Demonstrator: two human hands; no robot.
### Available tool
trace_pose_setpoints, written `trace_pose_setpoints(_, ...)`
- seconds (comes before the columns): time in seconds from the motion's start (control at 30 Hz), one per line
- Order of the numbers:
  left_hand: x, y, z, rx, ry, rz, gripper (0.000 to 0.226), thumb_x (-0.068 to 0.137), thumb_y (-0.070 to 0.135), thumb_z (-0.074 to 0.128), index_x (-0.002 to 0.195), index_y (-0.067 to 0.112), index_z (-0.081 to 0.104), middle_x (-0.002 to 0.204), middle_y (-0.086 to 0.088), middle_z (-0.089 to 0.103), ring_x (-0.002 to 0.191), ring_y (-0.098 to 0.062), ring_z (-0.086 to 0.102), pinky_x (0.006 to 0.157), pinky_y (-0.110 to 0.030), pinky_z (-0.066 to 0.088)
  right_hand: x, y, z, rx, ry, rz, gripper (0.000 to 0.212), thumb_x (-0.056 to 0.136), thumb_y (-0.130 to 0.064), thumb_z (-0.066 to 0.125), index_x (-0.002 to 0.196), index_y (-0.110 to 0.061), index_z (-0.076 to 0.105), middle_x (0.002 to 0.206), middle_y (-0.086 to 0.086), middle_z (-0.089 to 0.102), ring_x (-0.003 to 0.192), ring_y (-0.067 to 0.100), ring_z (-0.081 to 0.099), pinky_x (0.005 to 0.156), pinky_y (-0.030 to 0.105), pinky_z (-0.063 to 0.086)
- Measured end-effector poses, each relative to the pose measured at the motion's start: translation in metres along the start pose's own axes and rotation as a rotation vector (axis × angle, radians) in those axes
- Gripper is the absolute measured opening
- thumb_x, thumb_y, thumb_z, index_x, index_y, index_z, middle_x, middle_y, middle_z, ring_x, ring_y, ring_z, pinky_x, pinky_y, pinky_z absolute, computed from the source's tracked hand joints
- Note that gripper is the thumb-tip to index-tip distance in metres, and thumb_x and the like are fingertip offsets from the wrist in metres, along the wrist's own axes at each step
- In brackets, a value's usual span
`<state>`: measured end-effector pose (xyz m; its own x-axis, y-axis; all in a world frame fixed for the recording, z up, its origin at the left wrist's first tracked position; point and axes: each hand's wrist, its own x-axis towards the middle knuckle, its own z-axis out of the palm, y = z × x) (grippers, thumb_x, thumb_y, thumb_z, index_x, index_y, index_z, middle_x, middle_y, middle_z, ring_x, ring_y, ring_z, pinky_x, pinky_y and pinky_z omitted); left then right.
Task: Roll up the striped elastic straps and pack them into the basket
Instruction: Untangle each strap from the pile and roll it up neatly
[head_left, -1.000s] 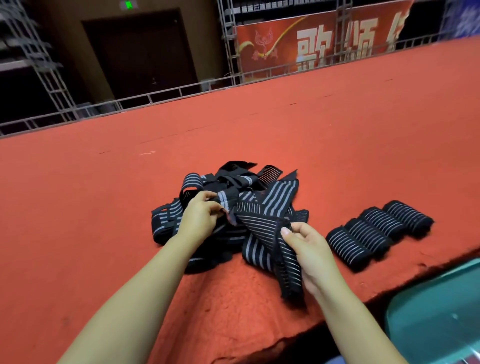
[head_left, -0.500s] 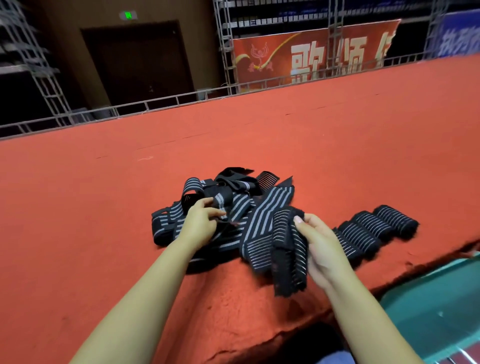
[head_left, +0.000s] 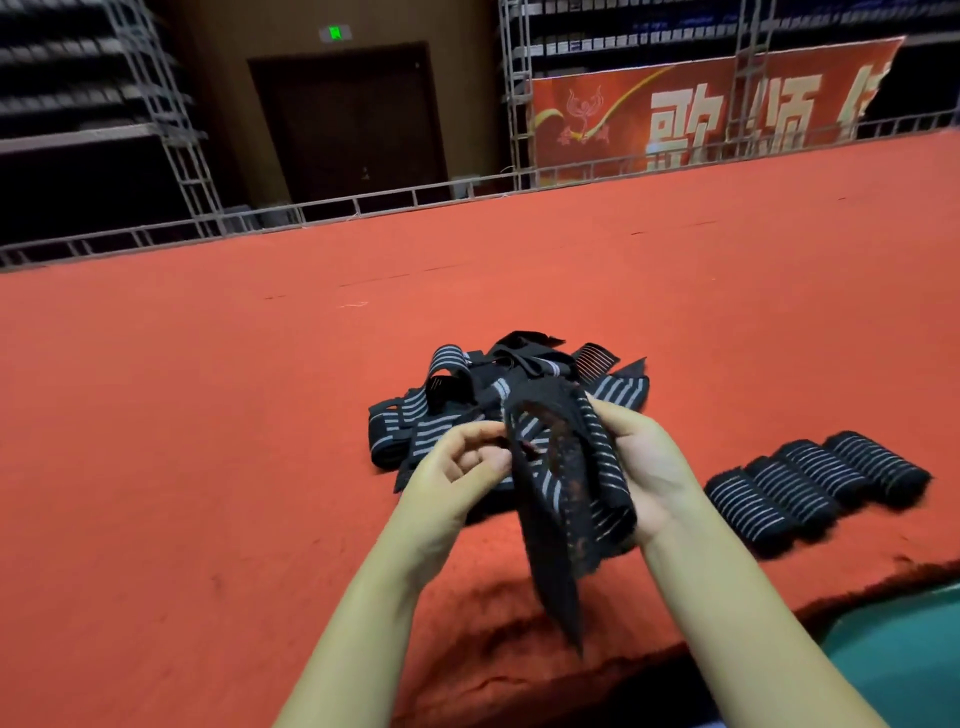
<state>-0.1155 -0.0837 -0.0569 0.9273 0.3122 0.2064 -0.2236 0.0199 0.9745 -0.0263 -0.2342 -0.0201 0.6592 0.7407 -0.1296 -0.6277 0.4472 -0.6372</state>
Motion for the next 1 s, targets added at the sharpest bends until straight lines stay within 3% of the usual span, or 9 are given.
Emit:
trace_pose_setpoints(0.07,-0.010,0.000,-0.010,0.028,0.139,0.012,0.036,0.073,0.026,0.069,0.106,0.017,0.062,0.084,0.003,0.069,0.090,-0.013,0.066,0.086,-0.027,0.046,0.003,0.003,0.005,0.013,0.009,-0.017,0.038,0.094,-0.020,0.050,0.121,0.005,0.060,0.112,0.020,0.063,0.100,0.032,0.064,0.098,0.047,0.049)
trace_pose_setpoints(0.2,-0.036,0.002,-0.022,-0.074,0.181,-0.022,0.033,0.079,0.033,0.063,0.105,0.014,0.061,0.079,0.001,0.069,0.085,-0.018,0.069,0.084,-0.034,0.054,0.016,0.019,0.012,0.001,0.065,-0.020,0.027,0.097,-0.021,0.048,0.097,-0.001,0.066,0.083,0.013,0.069,0.069,0.025,0.069,0.062,0.034,0.060)
trace_pose_setpoints(0.3,-0.054,0.003,-0.017,0.013,0.037,-0.096,0.039,0.076,0.038,0.069,0.106,0.013,0.062,0.081,0.003,0.070,0.076,-0.011,0.066,0.071,-0.026,0.053,0.025,0.038,0.020,-0.051,0.134,0.008,0.032,0.098,-0.023,0.046,0.112,0.001,0.062,0.093,0.015,0.067,0.081,0.027,0.064,0.080,0.039,0.055)
trace_pose_setpoints(0.4,-0.061,0.004,-0.018,0.089,0.100,-0.104,0.023,0.076,0.023,0.069,0.097,0.012,0.065,0.079,-0.001,0.068,0.076,-0.013,0.063,0.072,-0.030,0.054,0.030,0.052,0.027,-0.078,0.136,-0.050,0.036,0.099,-0.021,0.046,0.123,0.003,0.057,0.097,0.015,0.067,0.085,0.026,0.065,0.085,0.041,0.053)
trace_pose_setpoints(0.57,-0.059,0.013,-0.046,0.214,0.391,-0.017,0.016,0.089,-0.004,0.061,0.085,0.011,0.065,0.067,0.006,0.066,0.062,-0.005,0.060,0.059,-0.017,0.050,0.030,0.058,0.022,-0.223,0.138,-0.220,0.011,0.099,-0.019,0.048,0.091,-0.015,0.056,0.071,-0.004,0.067,0.058,0.006,0.061,0.061,0.026,0.052)
trace_pose_setpoints(0.67,-0.056,0.024,-0.064,0.459,0.486,0.133,0.023,0.085,0.005,0.069,0.083,0.027,0.070,0.079,0.005,0.069,0.071,0.000,0.061,0.072,-0.017,0.048,0.026,0.056,0.019,-0.276,0.212,-0.306,0.007,0.097,-0.016,0.052,0.090,-0.018,0.053,0.099,0.006,0.070,0.078,0.012,0.065,0.072,0.027,0.050)
trace_pose_setpoints(0.77,-0.053,0.042,-0.073,0.716,0.455,0.299,0.036,0.082,0.006,0.071,0.085,0.042,0.073,0.088,0.008,0.063,0.084,0.000,0.059,0.074,-0.010,0.041,0.027,0.058,0.015,-0.483,0.285,-0.480,0.007,0.094,-0.013,0.058,0.093,-0.020,0.056,0.104,0.004,0.067,0.090,0.013,0.063,0.079,0.028,0.049)
trace_pose_setpoints(0.87,-0.054,0.064,-0.072,0.702,0.277,0.348,0.037,0.082,0.008,0.068,0.090,0.044,0.075,0.087,0.014,0.058,0.086,-0.006,0.058,0.076,-0.017,0.044,0.025,0.061,0.020,-0.804,0.123,-0.619,0.019,0.090,-0.013,0.064,0.103,-0.027,0.061,0.110,-0.010,0.066,0.100,-0.001,0.061,0.088,0.019,0.046)
trace_pose_setpoints(1.0,-0.053,0.072,-0.068,0.625,0.182,0.278,0.032,0.078,0.016,0.064,0.095,0.041,0.074,0.093,0.011,0.067,0.092,-0.003,0.062,0.079,-0.014,0.044,0.024,0.073,0.029,-1.023,-0.202,-0.408,0.020,0.091,-0.014,0.062,0.105,-0.025,0.069,0.120,-0.010,0.066,0.113,0.001,0.058,0.099,0.020,0.043)
